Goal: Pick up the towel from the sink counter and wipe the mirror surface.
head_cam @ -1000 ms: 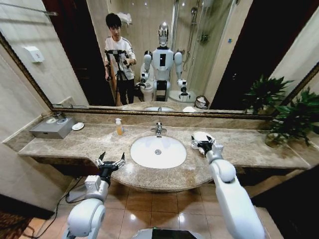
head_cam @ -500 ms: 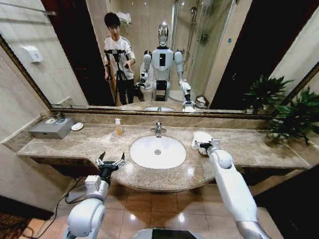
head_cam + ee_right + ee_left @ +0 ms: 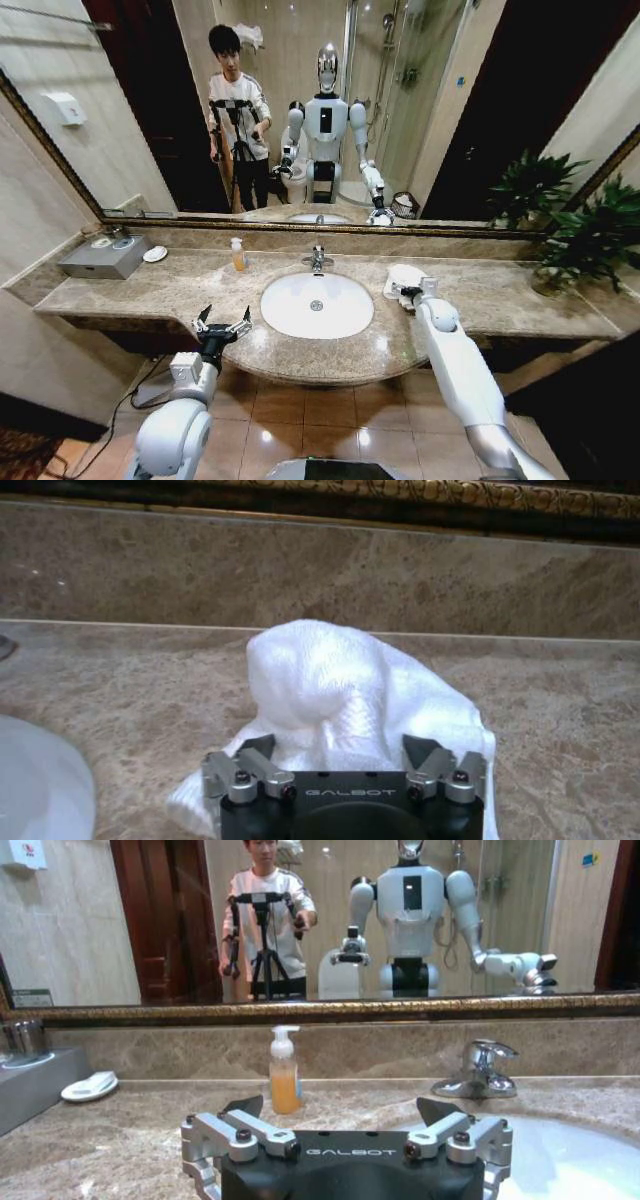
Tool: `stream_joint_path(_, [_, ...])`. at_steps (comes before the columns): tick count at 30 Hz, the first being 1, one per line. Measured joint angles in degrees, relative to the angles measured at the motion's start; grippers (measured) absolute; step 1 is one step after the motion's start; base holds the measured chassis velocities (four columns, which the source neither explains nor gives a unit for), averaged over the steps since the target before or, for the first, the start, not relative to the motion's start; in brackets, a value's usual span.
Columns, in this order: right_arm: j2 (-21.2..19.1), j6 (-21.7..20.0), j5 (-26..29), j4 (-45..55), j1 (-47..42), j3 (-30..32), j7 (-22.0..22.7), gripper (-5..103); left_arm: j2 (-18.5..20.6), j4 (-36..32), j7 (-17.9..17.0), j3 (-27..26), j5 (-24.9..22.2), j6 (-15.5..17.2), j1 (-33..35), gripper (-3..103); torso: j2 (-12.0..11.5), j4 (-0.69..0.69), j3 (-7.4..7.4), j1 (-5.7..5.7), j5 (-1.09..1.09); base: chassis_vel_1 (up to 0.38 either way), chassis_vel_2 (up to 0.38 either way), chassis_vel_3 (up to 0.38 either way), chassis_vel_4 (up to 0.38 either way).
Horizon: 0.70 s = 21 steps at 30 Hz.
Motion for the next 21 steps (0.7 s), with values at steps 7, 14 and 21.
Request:
stream_joint_path(7, [0.37, 0.9, -0.43, -0.5, 0.09, -0.01, -0.14, 62, 0.0, 0.0, 0.0, 0.0, 0.0, 0.0, 0.0, 100, 0.0, 0.0, 0.0, 0.0, -0.01, 0.0, 0.0, 0.0, 0.0])
stream_joint_path(14, [0.99, 1.77, -0.58, -0.54, -0.39, -0.07, -0.14, 35, 0.0, 0.0, 0.0, 0.0, 0.0, 0.0, 0.0, 100, 0.0, 0.0, 0.0, -0.01, -0.01, 0.0, 0.0, 0.0, 0.0])
stream_joint_path(21, [0.93, 2.41, -0.23, -0.53, -0.8, 0.12, -0.15, 12, 0.01, 0.0, 0.0, 0.0, 0.0, 0.0, 0.0, 100, 0.0, 0.01, 0.0, -0.01, 0.0, 0.0, 0.0, 0.0, 0.0])
